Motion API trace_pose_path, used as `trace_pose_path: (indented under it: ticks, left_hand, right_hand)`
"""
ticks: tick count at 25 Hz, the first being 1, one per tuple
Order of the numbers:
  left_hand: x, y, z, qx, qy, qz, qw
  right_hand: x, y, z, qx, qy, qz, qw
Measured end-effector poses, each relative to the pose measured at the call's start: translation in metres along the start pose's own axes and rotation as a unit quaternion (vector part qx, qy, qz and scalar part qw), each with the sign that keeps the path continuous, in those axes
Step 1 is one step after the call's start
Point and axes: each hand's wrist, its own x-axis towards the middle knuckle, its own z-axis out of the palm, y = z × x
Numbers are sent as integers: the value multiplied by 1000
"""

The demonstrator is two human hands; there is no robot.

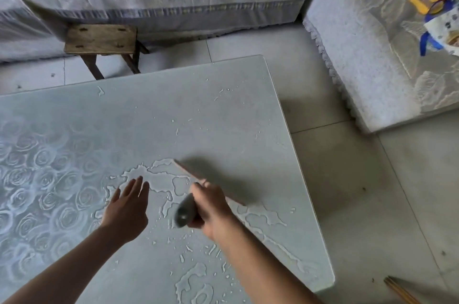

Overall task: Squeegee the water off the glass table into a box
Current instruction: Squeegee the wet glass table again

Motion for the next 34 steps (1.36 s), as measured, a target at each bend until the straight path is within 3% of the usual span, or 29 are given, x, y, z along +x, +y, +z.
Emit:
trace_pose_path:
  ticks: [2,4,6,9,13,17,19,22,25,27,30,34]
  left_hand:
    - [-1,-1,-9,-8,5,-7,1000]
    - [4,-2,-17,-13,15,-11,1000]
    - [16,-10,-21,-17,25,-28,999]
    - [29,-18,-25,-3,27,-39,999]
    - [46,-24,-26,2,20,-43,999]
    - [62,-29,-29,-44,-8,-66,997]
    - [71,-31,-32,-59,-15,-68,996]
    - [85,-41,-34,-61,-20,-68,996]
    - [99,-53,-34,-58,-21,-74,995]
    - [107,-59,-32,-43,-27,-71,996]
    - [109,-63,-26,-64,-82,-64,992]
    - [108,-59,-23,-45,-110,-49,992]
  right_hand:
    - [2,-32,-11,-41,-24,-64,997]
    - [24,-84,-33,-153,32,-175,972]
    - [59,-147,-50,-204,82,-221,950]
    - [106,-194,-65,-215,131,-195,948]
    - [113,-128,-40,-332,183,-165,911]
    - [42,-47,-1,-370,-16,-168,914]
    - [46,-76,1,-393,-47,-216,893]
    - [86,-174,-10,-442,22,-293,847]
    - [125,-240,-22,-354,61,-231,904]
    - [142,-233,-24,-355,70,-210,908]
    - [137,-164,-20,-407,106,-246,873]
    - [56,-65,-20,-447,-49,-222,865]
